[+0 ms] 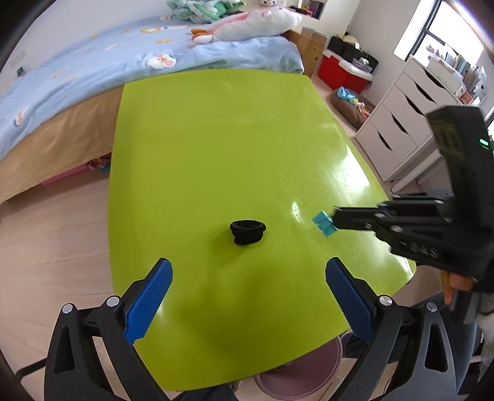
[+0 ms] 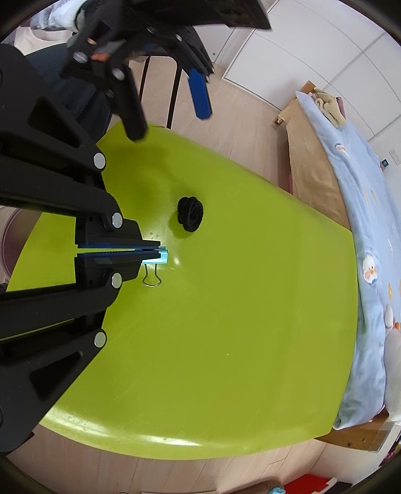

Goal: Collect trash
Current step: 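Grasp the black hair tie with the left gripper while the right gripper holds the clip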

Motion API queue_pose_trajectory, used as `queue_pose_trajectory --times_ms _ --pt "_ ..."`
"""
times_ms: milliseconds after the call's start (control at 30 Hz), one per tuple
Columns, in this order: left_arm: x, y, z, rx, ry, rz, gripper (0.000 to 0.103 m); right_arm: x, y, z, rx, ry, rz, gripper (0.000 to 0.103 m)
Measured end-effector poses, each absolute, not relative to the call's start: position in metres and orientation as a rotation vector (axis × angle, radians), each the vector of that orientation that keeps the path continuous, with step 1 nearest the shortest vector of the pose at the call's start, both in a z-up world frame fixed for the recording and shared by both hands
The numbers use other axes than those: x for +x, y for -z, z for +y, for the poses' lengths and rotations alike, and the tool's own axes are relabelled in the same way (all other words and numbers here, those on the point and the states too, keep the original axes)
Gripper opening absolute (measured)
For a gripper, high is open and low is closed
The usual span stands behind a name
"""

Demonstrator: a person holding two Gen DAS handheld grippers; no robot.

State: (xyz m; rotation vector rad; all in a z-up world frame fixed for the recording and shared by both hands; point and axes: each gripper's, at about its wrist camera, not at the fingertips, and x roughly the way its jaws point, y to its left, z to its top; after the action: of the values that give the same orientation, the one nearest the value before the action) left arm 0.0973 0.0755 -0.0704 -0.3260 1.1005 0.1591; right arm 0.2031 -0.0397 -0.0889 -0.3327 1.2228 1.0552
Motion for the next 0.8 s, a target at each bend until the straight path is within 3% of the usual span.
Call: queue_pose_trajectory --times_ms 333,633,700,800 --pt "0.15 0.117 0.077 -0.299 -0.192 1.239 0.095 0.205 0.078 -0.069 -0.343 -1.009 1.195 0.001" --pt "0.158 0.133 0.074 -0.303 -0.219 1.267 0.044 0.21 0.076 -0.084 -0.327 -0.982 1.188 0.001" --pt "0.157 0.134 0.075 -0.301 -0.224 1.265 0.028 0.21 0.076 -0.086 -0.327 -0.978 1.185 0.001" --pt "0.155 0.132 0.077 -0.297 -0.221 1.256 0.026 0.209 0.075 -0.086 -0.327 -0.973 1.179 0.001"
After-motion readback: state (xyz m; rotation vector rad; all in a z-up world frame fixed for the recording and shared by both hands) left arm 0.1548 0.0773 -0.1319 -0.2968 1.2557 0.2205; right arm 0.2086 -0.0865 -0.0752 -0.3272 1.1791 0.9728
